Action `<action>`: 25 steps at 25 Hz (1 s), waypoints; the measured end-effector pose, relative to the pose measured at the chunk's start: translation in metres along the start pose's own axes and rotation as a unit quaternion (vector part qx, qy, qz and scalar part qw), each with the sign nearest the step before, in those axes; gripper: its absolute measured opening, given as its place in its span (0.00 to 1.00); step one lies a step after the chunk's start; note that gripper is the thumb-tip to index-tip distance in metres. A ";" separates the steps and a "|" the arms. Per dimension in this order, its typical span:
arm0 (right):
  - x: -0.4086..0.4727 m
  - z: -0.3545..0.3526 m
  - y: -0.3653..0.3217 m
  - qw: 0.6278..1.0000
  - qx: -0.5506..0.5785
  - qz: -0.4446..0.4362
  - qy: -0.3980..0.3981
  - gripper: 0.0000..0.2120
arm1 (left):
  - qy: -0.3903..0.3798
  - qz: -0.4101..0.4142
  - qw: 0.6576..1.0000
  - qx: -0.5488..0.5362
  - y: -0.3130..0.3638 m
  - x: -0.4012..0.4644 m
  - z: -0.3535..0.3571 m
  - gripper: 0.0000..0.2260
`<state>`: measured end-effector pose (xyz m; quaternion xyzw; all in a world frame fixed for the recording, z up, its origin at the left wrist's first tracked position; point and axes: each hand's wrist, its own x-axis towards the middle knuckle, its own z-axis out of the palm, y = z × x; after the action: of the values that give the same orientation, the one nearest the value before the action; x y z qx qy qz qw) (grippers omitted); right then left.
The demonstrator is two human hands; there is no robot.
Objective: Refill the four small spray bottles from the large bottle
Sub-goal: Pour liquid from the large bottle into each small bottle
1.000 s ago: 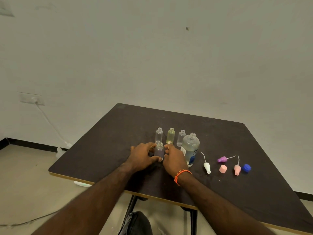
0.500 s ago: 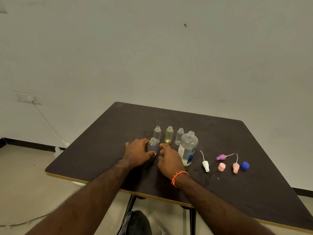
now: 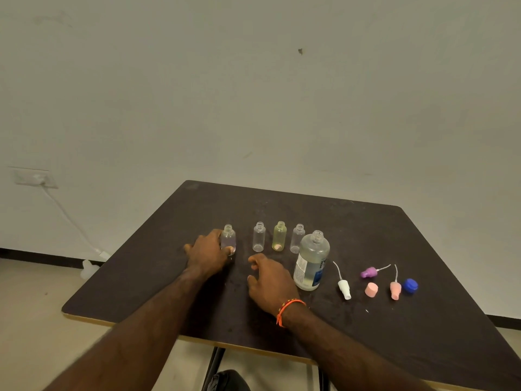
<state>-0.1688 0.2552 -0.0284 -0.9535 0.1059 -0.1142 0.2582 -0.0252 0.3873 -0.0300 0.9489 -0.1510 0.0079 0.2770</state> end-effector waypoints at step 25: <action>-0.047 -0.080 0.085 0.978 0.102 0.078 0.167 0.43 | 0.025 0.097 0.989 0.110 0.102 0.005 0.006 0.10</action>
<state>-0.2478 0.1583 -0.0130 -0.8786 0.2091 -0.2618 0.3403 -0.0501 0.3008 0.0187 0.9540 -0.2332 0.0752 0.1726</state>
